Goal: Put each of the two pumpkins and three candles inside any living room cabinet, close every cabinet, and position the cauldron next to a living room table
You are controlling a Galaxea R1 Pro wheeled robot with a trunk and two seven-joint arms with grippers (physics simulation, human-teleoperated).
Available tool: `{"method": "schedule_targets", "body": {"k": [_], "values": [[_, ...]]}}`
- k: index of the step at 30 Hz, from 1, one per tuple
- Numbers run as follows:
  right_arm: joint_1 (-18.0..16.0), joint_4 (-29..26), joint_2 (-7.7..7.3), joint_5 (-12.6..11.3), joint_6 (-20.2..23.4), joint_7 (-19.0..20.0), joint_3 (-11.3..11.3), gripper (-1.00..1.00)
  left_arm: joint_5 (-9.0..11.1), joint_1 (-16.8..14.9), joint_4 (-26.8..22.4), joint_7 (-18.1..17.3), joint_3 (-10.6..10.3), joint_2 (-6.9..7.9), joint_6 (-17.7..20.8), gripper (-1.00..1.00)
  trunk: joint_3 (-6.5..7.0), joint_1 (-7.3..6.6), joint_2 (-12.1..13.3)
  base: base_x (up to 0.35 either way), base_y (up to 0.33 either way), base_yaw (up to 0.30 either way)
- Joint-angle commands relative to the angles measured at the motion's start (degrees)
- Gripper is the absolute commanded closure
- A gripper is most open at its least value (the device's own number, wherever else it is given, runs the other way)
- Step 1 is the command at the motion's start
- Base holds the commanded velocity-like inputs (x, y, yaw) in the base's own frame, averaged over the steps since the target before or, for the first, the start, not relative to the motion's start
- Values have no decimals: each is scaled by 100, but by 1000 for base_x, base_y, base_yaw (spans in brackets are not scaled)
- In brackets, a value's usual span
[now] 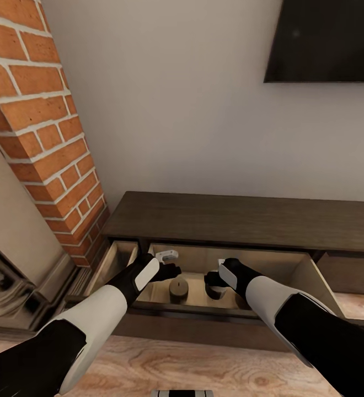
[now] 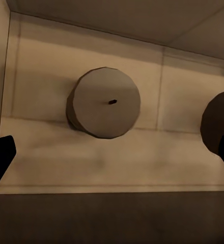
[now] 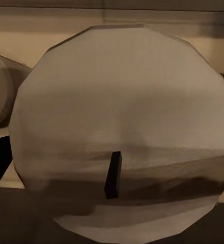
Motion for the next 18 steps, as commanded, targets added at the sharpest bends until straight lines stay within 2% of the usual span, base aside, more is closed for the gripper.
{"method": "schedule_targets", "body": {"k": [1,6,16,18], "values": [[-2,-12,-1,-61,24,-40,41,100,51,-4,-5,53,-18,0,9,-100,-5,0,-2,185,75,0],[-2,-12,-1,-61,24,-40,46,100,51,-5,-5,47,-18,0,9,-100,-5,0,-2,133,65,0],[-2,-12,-1,-61,7,-40,42,100,51,-5,-5,47,-18,0,12,-100,-5,0,-2,8,4,0],[-2,-12,-1,-61,7,-40,40,100,51,-4,-3,47,-18,0,15,-100,-49,5,-5,0,0,0]]}}
